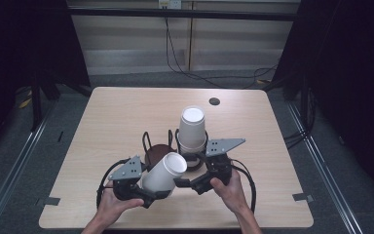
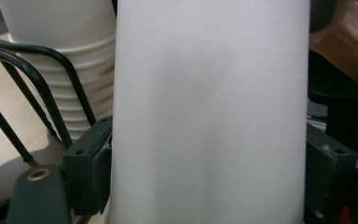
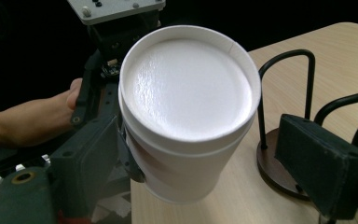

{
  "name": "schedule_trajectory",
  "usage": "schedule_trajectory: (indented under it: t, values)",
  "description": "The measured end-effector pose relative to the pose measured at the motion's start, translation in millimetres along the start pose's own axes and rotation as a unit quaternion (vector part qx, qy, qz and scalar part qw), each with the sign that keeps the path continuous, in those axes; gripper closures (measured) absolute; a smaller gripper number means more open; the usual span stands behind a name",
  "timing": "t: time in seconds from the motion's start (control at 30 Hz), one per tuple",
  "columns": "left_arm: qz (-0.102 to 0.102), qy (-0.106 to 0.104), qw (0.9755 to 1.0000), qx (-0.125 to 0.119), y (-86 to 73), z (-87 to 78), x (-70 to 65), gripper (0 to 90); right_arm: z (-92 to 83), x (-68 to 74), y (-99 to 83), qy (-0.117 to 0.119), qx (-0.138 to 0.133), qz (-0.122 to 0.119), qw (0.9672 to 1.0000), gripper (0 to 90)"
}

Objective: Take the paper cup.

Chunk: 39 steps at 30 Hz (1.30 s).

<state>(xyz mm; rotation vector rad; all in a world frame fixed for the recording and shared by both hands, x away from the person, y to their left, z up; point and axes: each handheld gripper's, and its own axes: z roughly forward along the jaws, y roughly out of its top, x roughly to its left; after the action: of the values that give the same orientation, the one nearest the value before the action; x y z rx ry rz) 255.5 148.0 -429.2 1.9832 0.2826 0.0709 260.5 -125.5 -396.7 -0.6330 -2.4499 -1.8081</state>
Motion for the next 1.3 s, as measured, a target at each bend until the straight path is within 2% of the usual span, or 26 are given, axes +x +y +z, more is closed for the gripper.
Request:
schedule_trajectory:
  t: [0.17, 0.2, 0.23, 0.27, 0.37, 0.43, 0.5, 0.67, 0.7, 0.8, 0.83, 0.97, 1.03, 1.23, 1.3]
  values:
    - [0.009, 0.010, 0.9997, 0.021, 2.5, -4.1, 0.1, 19.3, -2.2, -1.1, -3.1, 0.004, 0.013, -0.004, 0.9999, 13.4]
    - [0.011, 0.011, 0.9995, 0.028, 3.0, -4.6, 0.2, 19.4, -1.5, -1.4, -4.3, 0.007, 0.019, -0.005, 0.9998, 13.4]
    - [0.010, 0.011, 0.9993, 0.033, 3.1, -5.0, 0.1, 19.6, 0.8, -1.0, -6.3, 0.005, 0.037, -0.009, 0.9993, 13.5]
    - [0.010, 0.010, 0.9992, 0.037, 3.1, -5.1, 0.3, 19.8, 1.6, -1.0, -6.9, 0.005, 0.042, -0.009, 0.9991, 13.5]
    - [0.006, 0.026, 0.9980, 0.057, 2.3, -5.4, 1.1, 20.3, 3.1, -0.7, -8.2, 0.010, 0.056, -0.013, 0.9983, 13.6]
    - [0.004, 0.022, 0.9973, 0.070, 1.2, -4.3, 1.8, 20.5, 4.0, -1.9, -10.3, 0.010, 0.070, -0.015, 0.9974, 13.7]
    - [0.005, 0.019, 0.9968, 0.077, 1.2, -3.8, 1.6, 20.6, 4.0, -2.5, -10.8, 0.008, 0.073, -0.014, 0.9972, 13.7]
    - [0.013, 0.020, 0.9947, 0.100, 3.5, -2.2, -0.4, 20.8, 5.7, -3.9, -13.2, -0.001, 0.104, -0.017, 0.9944, 13.7]
    - [0.021, 0.021, 0.9935, 0.110, 4.4, -2.1, -0.6, 20.8, 6.0, -3.7, -13.4, -0.001, 0.109, -0.017, 0.9939, 13.7]
    - [0.016, 0.014, 0.9932, 0.115, 4.8, -0.9, -1.1, 20.8, 7.5, -3.3, -13.7, 0.005, 0.133, -0.018, 0.9909, 13.9]
    - [0.020, 0.015, 0.9924, 0.121, 5.1, -0.3, -1.2, 20.8, 7.5, -2.7, -13.5, 0.007, 0.142, -0.020, 0.9897, 13.9]
    - [0.025, 0.017, 0.9904, 0.135, 6.4, 1.2, -3.2, 20.8, 6.7, -2.1, -11.7, -0.001, 0.159, -0.027, 0.9870, 13.9]
    - [0.033, 0.019, 0.9885, 0.146, 6.9, 2.4, -5.0, 20.8, 7.5, -2.1, -11.0, -0.004, 0.170, -0.031, 0.9849, 13.8]
    - [0.048, 0.018, 0.9825, 0.179, 4.8, 8.5, -10.0, 20.9, 14.0, 1.3, -8.5, 0.001, 0.218, -0.047, 0.9747, 14.1]
    - [0.053, 0.019, 0.9805, 0.188, 4.7, 10.9, -11.3, 20.9, 14.5, 1.8, -8.6, 0.001, 0.223, -0.047, 0.9738, 14.1]
